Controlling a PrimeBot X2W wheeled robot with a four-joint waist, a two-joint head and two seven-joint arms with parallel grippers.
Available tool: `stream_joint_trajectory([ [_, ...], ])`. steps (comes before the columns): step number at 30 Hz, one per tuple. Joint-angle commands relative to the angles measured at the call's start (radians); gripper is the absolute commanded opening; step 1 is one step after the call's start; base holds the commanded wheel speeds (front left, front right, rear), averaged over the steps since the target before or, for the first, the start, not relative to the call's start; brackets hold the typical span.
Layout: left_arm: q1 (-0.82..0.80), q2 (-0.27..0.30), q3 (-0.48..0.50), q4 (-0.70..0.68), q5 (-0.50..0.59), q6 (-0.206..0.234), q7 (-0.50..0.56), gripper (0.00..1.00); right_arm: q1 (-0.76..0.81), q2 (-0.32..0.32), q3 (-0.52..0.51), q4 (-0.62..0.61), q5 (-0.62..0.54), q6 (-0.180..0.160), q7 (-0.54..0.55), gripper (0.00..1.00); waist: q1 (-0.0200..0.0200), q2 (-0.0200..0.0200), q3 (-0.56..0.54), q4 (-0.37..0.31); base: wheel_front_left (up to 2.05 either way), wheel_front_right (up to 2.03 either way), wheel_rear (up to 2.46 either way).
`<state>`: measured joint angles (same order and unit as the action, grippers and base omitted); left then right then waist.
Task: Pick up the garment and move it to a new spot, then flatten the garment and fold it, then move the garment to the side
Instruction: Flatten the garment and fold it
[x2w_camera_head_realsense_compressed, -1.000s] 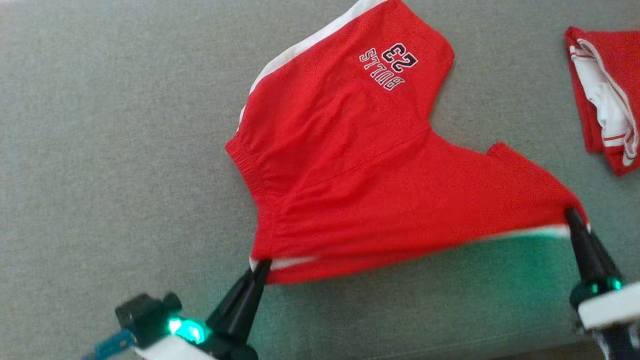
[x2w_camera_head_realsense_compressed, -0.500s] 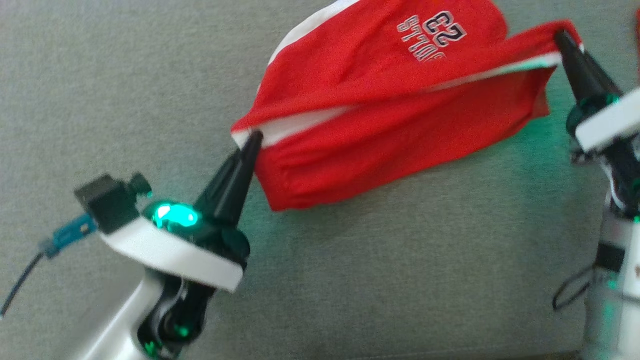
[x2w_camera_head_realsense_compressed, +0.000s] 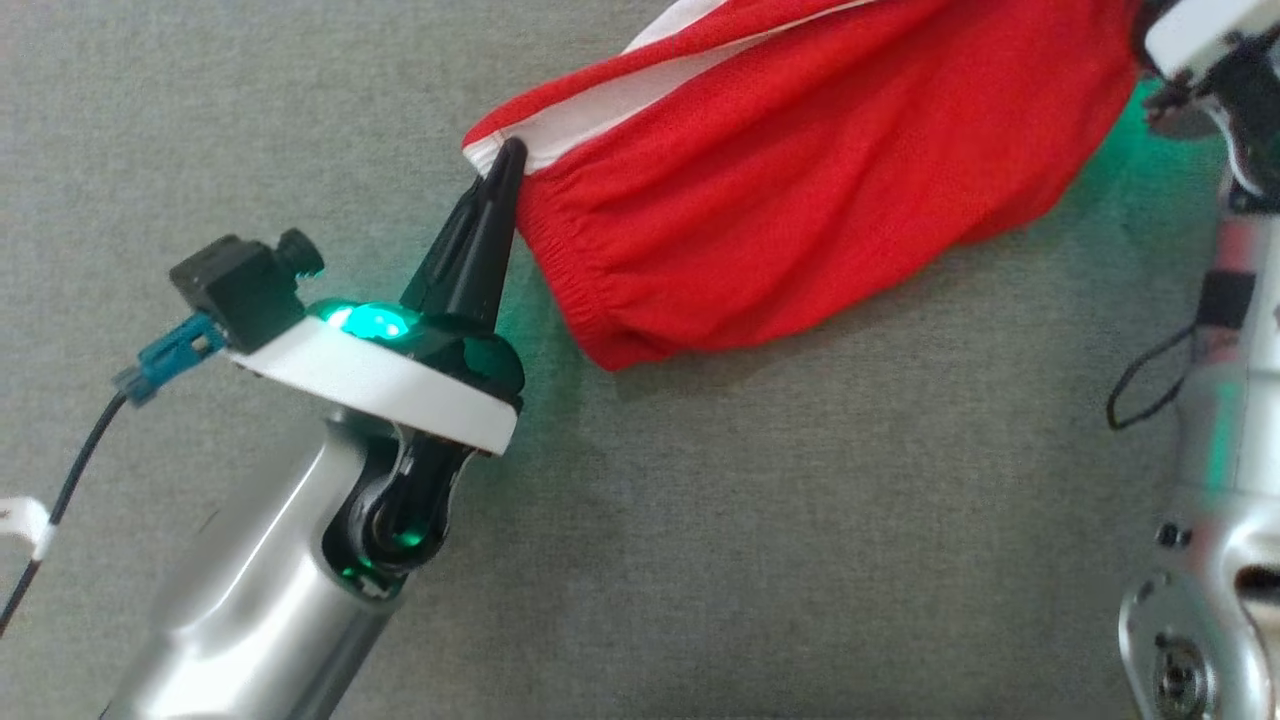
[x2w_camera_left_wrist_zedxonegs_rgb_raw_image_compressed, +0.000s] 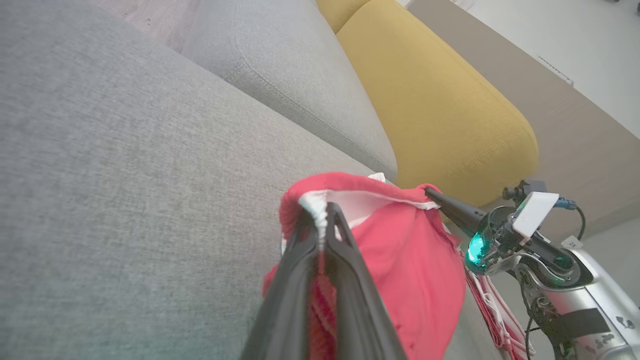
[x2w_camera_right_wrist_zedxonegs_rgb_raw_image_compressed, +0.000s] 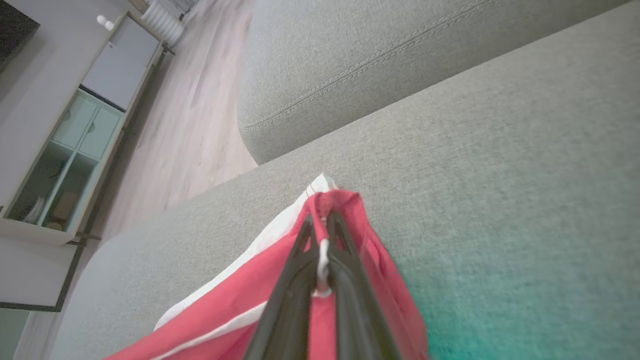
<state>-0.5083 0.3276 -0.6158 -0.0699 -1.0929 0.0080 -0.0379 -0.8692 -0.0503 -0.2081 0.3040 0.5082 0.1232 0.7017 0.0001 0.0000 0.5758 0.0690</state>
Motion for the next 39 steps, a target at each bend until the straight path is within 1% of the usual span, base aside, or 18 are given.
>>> stream_joint_trajectory([
  [1,-0.028,0.011,0.031,-0.015,0.005,-0.011,-0.011,0.00,-0.043,0.000,0.012,-0.018,-0.025,0.008,0.012,0.00,-0.0001,0.0000,0.015,0.017,0.00,0.00,0.00],
  [5,-0.041,-0.004,0.018,0.024,0.006,-0.029,-0.013,0.00,-0.079,0.000,0.016,0.019,-0.053,0.008,0.008,0.00,-0.0001,0.0000,0.020,0.030,0.00,0.00,0.00],
  [10,-0.045,-0.021,0.014,0.061,0.006,-0.036,-0.027,0.00,-0.086,0.000,0.021,0.047,-0.064,0.008,-0.012,0.00,-0.0001,0.0000,0.016,0.039,0.00,0.00,0.00],
  [11,-0.045,-0.024,0.013,0.067,0.006,-0.036,-0.029,0.00,-0.088,0.000,0.022,0.048,-0.059,0.008,-0.021,0.08,-0.0001,0.0000,0.016,0.040,0.00,0.00,0.00],
  [12,-0.045,-0.025,0.014,0.072,0.006,-0.035,-0.031,0.00,-0.089,0.000,0.022,0.050,-0.054,0.008,-0.030,0.37,-0.0001,0.0000,0.016,0.040,0.00,0.00,0.00],
  [13,-0.045,-0.027,0.014,0.076,0.007,-0.033,-0.034,0.00,-0.090,0.000,0.026,0.051,-0.049,0.008,-0.039,0.76,-0.0001,0.0000,0.016,0.040,0.00,0.00,0.00],
  [14,-0.044,-0.027,0.016,0.081,0.010,-0.029,-0.037,0.06,-0.091,0.000,0.032,0.050,-0.042,0.008,-0.047,1.00,-0.0001,0.0000,0.016,0.040,0.00,0.00,0.00],
  [15,-0.042,-0.029,0.018,0.084,0.011,-0.024,-0.041,0.24,-0.092,0.000,0.037,0.048,-0.034,0.008,-0.058,1.00,-0.0001,0.0000,0.017,0.040,0.00,0.00,0.00],
  [17,-0.037,-0.030,0.019,0.087,0.010,-0.020,-0.045,0.39,-0.094,0.000,0.042,0.041,-0.027,0.008,-0.089,1.00,-0.0001,0.0000,0.019,0.038,0.00,0.00,0.00],
  [18,-0.034,-0.030,0.019,0.087,0.011,-0.018,-0.048,0.48,-0.093,0.000,0.041,0.040,-0.025,0.008,-0.099,1.00,-0.0001,0.0000,0.019,0.037,0.00,0.00,0.00],
  [19,-0.030,-0.029,0.017,0.089,0.013,-0.014,-0.048,0.97,-0.093,0.000,0.042,0.034,-0.016,0.008,-0.113,1.00,-0.0001,0.0000,0.019,0.036,0.00,0.00,0.00],
  [20,-0.027,-0.029,0.019,0.089,0.016,-0.008,-0.052,1.00,-0.093,0.000,0.040,0.025,-0.005,0.008,-0.132,1.00,-0.0001,0.0000,0.020,0.035,0.00,0.00,0.00],
  [26,0.010,-0.013,0.039,0.090,0.069,0.049,-0.118,1.00,-0.038,-0.006,0.038,-0.039,0.017,0.008,-0.197,1.00,-0.0001,0.0000,0.003,0.020,0.00,0.00,0.00],
  [29,0.040,0.006,0.035,0.075,0.111,0.080,-0.144,1.00,0.024,-0.047,0.075,-0.089,0.005,0.008,-0.198,1.00,-0.0001,0.0000,-0.011,0.011,0.00,0.00,0.00],
  [32,0.071,0.030,0.032,0.050,0.177,0.125,-0.173,1.00,0.089,-0.102,0.114,-0.130,-0.026,0.008,-0.206,1.00,-0.0001,0.0000,-0.026,0.004,0.00,0.00,0.00],
  [33,0.071,0.030,0.032,0.050,0.177,0.125,-0.173,1.00,0.089,-0.102,0.114,-0.130,-0.026,0.008,-0.206,1.00,-0.0001,0.0000,-0.026,0.004,0.00,0.00,0.00],
  [37,0.113,0.033,0.060,0.000,0.296,0.202,-0.214,1.00,0.152,-0.153,0.155,-0.145,-0.071,0.008,-0.205,1.00,-0.0001,0.0000,-0.049,0.003,0.00,0.00,0.00],
  [39,0.135,0.022,0.074,-0.031,0.361,0.226,-0.221,1.00,0.164,-0.160,0.160,-0.140,-0.081,0.008,-0.193,1.00,-0.0001,0.0000,-0.056,0.010,0.00,0.00,0.00],
])
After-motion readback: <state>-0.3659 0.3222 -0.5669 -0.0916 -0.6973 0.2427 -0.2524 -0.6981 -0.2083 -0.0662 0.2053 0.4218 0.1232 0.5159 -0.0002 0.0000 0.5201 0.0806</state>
